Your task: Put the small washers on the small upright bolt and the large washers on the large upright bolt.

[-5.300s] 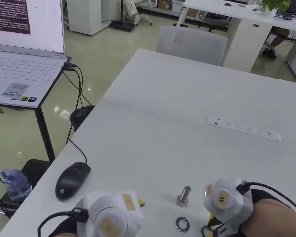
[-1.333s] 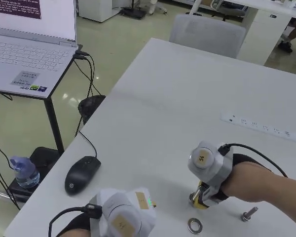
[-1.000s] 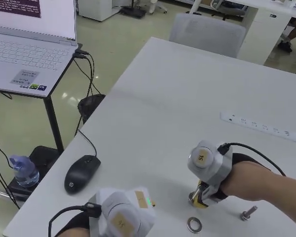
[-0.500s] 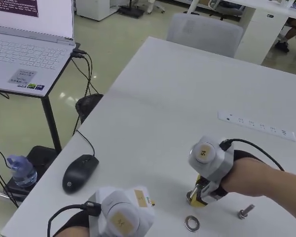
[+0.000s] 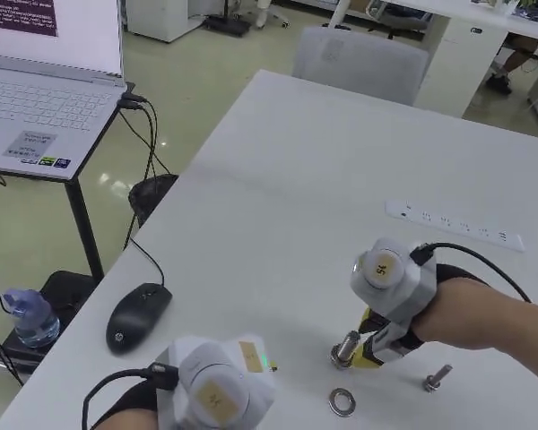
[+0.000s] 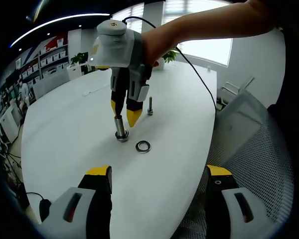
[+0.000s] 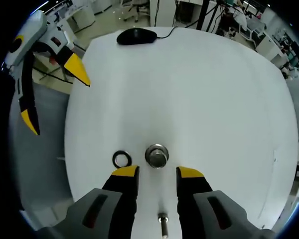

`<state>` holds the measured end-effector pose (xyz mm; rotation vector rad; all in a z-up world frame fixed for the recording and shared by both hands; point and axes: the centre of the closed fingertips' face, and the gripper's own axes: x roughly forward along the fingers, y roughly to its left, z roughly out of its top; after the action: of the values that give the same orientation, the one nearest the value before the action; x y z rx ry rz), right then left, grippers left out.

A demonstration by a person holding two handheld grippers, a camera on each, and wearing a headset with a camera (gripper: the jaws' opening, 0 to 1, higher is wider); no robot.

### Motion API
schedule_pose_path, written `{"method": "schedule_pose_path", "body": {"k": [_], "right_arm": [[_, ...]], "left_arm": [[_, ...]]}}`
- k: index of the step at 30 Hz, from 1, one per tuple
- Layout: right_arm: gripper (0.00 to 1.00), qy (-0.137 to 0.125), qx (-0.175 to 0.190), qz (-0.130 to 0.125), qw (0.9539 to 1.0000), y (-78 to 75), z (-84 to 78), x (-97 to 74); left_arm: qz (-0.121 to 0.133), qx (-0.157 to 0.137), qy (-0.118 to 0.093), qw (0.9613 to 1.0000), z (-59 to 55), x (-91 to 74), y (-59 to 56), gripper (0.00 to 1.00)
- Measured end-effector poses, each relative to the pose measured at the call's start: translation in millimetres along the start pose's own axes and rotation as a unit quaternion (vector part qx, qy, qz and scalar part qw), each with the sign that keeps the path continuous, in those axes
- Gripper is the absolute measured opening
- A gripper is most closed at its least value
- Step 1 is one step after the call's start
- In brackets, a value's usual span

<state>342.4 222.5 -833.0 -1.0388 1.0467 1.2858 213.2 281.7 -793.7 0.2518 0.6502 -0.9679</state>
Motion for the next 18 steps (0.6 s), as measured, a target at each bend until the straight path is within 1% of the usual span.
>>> {"method": "schedule_pose_path", "body": {"k": [4, 7, 9, 12, 18], "right_arm": [[0.31, -0.002, 0.000, -0.001, 1.0000, 1.1, -3.0, -3.4], [0.30, -0.003, -0.005, 0.000, 1.0000, 4.9, -5.0, -6.7], [0.29, -0.001, -0.016, -0.001, 0.9999, 8.0, -6.0, -8.4], [0.29, -0.010, -0.016, 0.002, 0.9998, 12.8, -5.5, -9.7], [0.30, -0.011, -0.018, 0.009, 0.9997, 24.9, -6.7, -10.2]], "left_arm": [[0.000, 0.001, 0.000, 1.0000, 1.0, -0.6, -0.4, 0.76], [0.000, 0.004, 0.003, 1.0000, 0.5, -1.3, 0.6, 0.75], [0.001, 0.004, 0.003, 1.0000, 0.9, -2.9, 1.2, 0.75], [0.002, 0.004, 0.002, 1.0000, 0.6, -4.5, 2.1, 0.75], [0.004, 0.004, 0.002, 1.0000, 0.9, -5.5, 3.3, 0.75]]}}
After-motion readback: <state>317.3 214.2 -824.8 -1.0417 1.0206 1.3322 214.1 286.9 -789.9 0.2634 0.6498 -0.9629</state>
